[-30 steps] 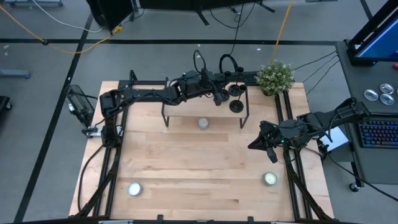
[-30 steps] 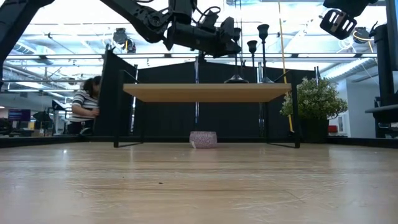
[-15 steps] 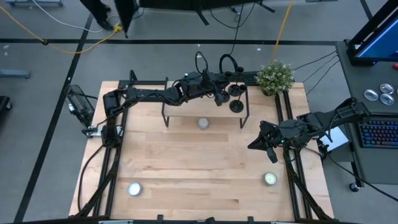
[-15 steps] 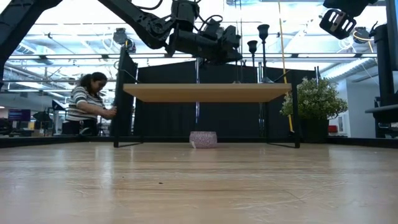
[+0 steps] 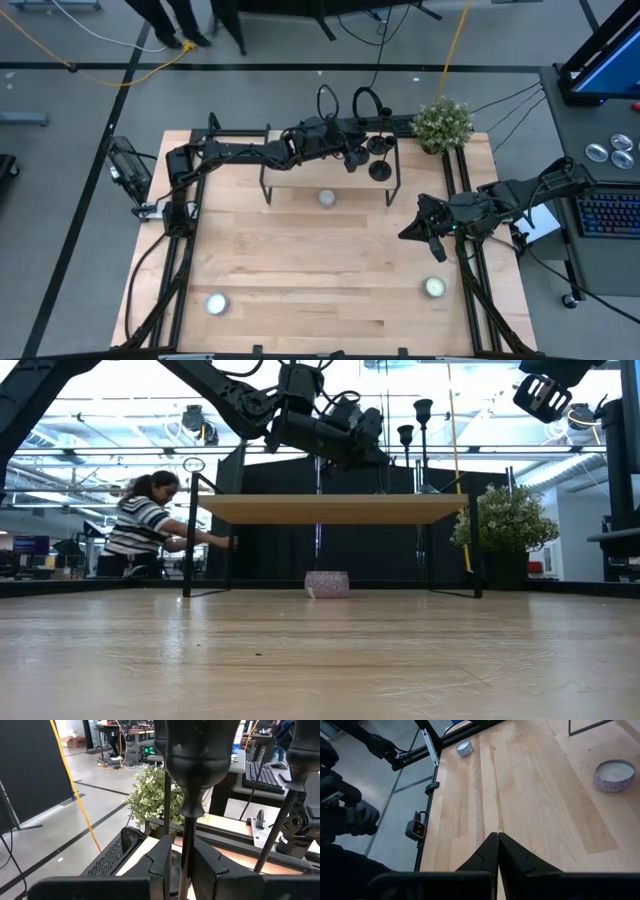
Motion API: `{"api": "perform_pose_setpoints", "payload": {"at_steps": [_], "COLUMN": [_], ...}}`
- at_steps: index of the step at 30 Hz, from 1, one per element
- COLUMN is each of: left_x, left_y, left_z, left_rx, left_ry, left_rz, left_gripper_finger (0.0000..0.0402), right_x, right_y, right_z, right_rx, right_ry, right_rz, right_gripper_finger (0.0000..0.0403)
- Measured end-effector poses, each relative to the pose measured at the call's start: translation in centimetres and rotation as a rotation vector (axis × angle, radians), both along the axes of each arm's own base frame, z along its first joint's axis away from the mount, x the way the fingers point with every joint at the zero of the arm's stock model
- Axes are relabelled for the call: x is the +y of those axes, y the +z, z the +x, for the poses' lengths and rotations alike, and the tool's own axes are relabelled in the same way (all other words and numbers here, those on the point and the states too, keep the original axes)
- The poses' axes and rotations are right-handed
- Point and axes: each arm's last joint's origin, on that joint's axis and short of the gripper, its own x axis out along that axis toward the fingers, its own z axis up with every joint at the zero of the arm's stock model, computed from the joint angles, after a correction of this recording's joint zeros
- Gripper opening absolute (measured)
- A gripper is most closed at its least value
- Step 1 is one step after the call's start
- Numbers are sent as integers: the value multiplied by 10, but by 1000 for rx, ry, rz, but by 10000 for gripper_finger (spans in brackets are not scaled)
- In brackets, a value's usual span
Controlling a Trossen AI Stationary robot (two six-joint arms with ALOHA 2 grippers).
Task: Pick & Place candle stick holders
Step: Put the black candle holder on the shelf
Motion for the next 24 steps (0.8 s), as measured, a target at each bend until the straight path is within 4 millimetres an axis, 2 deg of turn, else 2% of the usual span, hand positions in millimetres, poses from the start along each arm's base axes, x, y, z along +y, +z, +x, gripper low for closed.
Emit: {"api": "perform_pose_setpoints", "payload": {"at_steps": [17,24], "left_x": [-16,-13], "left_y": [-4,5], "left_z": [5,-3], "left_rx": [37,60], "left_ry": [-35,-25], "left_rz": [-36,-41], "left_gripper_finger": [63,67], "right_x": [0,0], "right_y": [0,0], "right_z": [0,0], "right_rx": [0,-1], "right_ry": [3,3], "right_rz": [2,2], "right_gripper_finger": [0,0]}}
